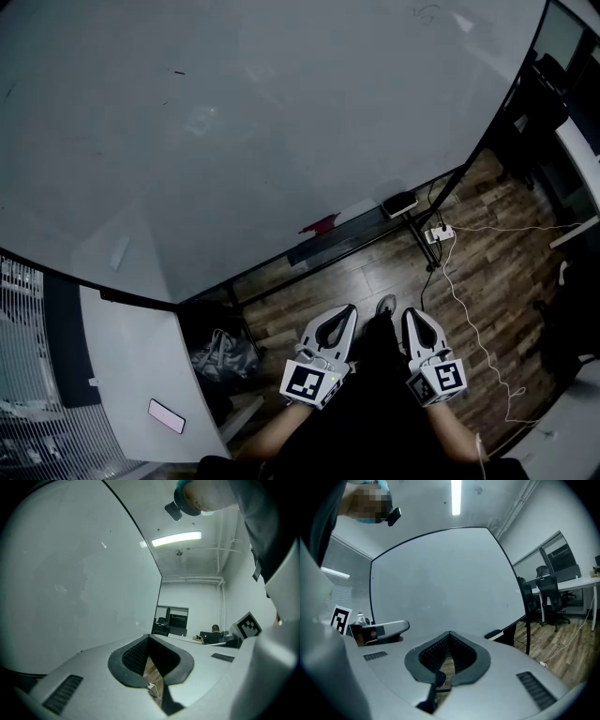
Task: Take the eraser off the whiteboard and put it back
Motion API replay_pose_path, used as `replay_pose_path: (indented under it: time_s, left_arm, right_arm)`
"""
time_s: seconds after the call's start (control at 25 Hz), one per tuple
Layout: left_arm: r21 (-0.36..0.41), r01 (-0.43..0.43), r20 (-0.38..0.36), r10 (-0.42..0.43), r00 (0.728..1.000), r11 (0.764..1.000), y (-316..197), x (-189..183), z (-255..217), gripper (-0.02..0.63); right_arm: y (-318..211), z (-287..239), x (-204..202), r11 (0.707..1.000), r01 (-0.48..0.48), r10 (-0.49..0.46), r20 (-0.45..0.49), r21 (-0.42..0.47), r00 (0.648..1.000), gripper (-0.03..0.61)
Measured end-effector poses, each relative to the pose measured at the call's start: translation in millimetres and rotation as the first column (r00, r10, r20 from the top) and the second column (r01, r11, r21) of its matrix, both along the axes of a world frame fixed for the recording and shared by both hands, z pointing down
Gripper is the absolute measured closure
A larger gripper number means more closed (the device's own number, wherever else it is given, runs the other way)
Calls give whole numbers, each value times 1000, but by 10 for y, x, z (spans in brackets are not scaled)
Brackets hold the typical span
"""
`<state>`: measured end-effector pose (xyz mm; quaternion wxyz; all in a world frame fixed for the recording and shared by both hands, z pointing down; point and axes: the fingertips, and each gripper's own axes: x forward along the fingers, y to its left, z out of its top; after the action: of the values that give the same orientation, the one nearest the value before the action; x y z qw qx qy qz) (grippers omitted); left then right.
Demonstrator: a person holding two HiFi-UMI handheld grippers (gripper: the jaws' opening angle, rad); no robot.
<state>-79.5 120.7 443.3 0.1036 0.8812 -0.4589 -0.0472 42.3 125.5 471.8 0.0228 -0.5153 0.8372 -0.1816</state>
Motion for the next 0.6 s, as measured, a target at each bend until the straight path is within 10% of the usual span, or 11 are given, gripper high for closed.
replay_pose_path:
  time_s: [0.6]
  left_arm:
    - [17,-32,2,32,999,999,22,39,-58,606]
  right_arm:
    - [68,-69,-16,999,-28,28,-18,30,999,563]
